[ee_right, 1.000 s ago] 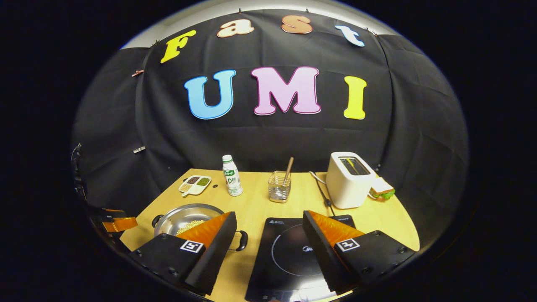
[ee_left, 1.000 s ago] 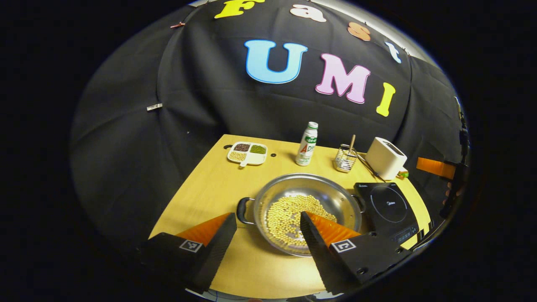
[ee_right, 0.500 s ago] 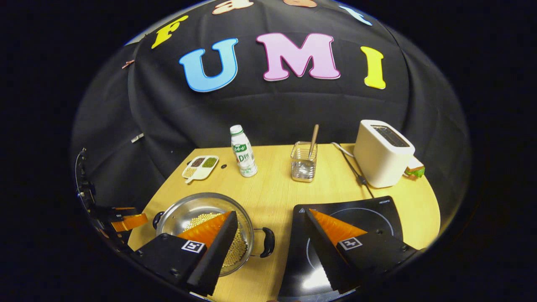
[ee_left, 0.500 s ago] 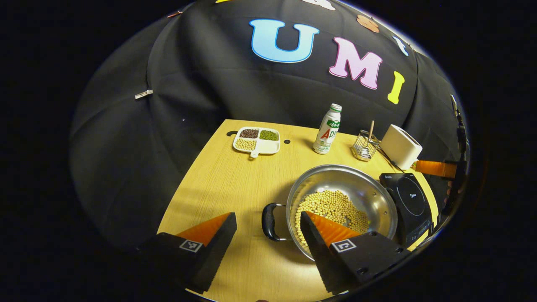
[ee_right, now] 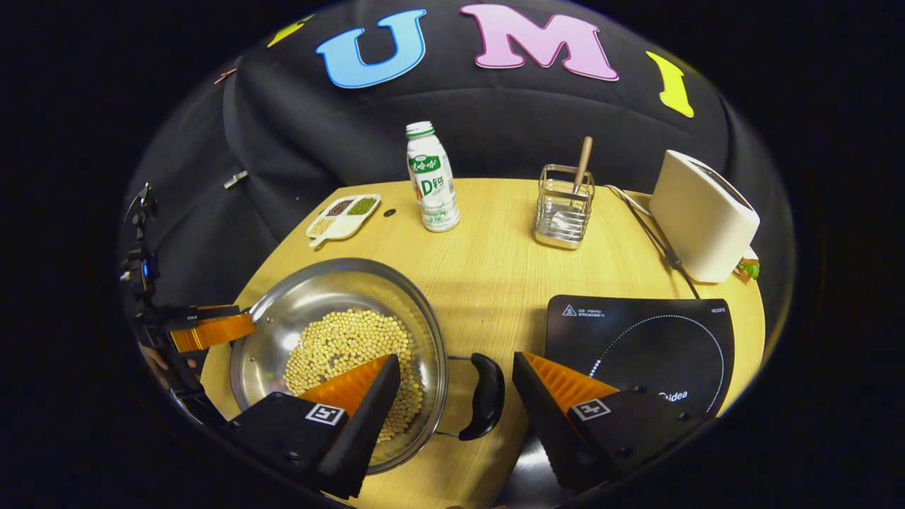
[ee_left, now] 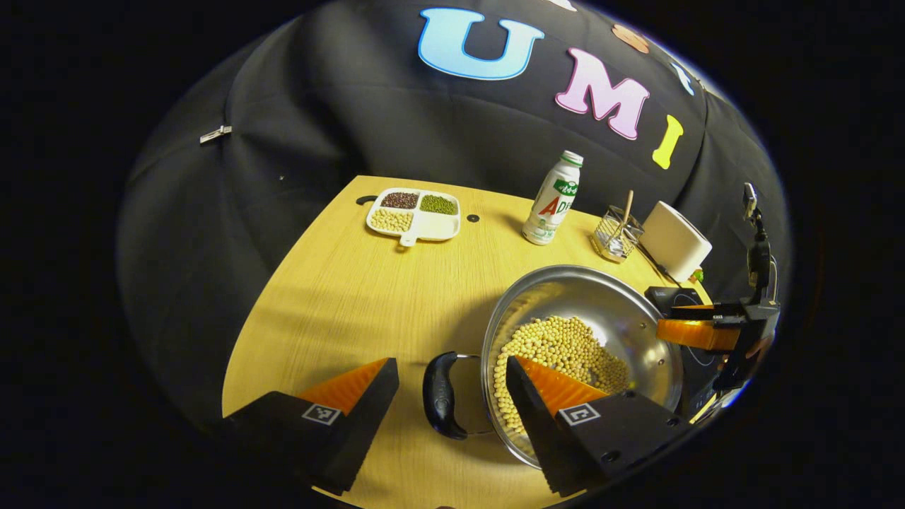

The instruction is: First push the handle of the pot to place it horizontally, then grasp the pot with both hands and set it on the induction cooktop.

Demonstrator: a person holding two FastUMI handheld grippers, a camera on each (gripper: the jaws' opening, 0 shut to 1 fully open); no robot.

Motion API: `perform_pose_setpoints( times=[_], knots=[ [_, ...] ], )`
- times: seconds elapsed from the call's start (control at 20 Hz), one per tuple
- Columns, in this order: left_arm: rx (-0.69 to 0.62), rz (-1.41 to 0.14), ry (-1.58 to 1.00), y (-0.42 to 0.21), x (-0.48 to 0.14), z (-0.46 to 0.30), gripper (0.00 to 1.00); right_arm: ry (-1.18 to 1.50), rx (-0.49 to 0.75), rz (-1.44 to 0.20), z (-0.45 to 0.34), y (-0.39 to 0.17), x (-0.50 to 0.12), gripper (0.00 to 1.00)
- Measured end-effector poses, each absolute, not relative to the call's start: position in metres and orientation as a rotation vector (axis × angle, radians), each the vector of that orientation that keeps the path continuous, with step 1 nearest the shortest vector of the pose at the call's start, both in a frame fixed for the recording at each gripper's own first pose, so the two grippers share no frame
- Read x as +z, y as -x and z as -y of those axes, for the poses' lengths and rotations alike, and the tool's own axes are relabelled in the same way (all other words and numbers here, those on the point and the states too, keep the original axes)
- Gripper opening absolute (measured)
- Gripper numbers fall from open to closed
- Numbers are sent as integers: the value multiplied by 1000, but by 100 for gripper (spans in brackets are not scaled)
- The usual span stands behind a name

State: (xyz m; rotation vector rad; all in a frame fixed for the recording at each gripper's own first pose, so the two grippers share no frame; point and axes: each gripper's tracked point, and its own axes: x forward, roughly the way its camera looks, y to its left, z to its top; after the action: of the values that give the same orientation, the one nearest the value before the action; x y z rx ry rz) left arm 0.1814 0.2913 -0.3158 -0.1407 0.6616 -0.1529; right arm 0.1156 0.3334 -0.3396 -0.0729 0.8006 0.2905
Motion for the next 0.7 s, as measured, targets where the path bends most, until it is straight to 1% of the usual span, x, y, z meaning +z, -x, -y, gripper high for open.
perform_pose_setpoints(
  times=[0.1,0.45,0.5,0.55,0.6,0.65,0.7],
  knots=[
    [-163,-681,148,-187,-324,-287,96,81,288,-803,-334,-120,-347,100],
    [-187,-752,176,-198,-353,-276,95,42,304,-897,-342,-116,-377,99],
    [-186,-762,181,-198,-356,-276,94,48,304,-904,-344,-116,-380,98],
    [-193,-769,187,-198,-359,-274,94,65,295,-896,-344,-118,-382,95],
    [-197,-773,189,-198,-360,-273,92,85,289,-893,-341,-120,-383,95],
    [-195,-782,186,-198,-363,-273,89,105,281,-891,-339,-121,-385,93],
    [-189,-784,175,-199,-363,-275,83,128,276,-892,-336,-122,-388,89]
  ],
)
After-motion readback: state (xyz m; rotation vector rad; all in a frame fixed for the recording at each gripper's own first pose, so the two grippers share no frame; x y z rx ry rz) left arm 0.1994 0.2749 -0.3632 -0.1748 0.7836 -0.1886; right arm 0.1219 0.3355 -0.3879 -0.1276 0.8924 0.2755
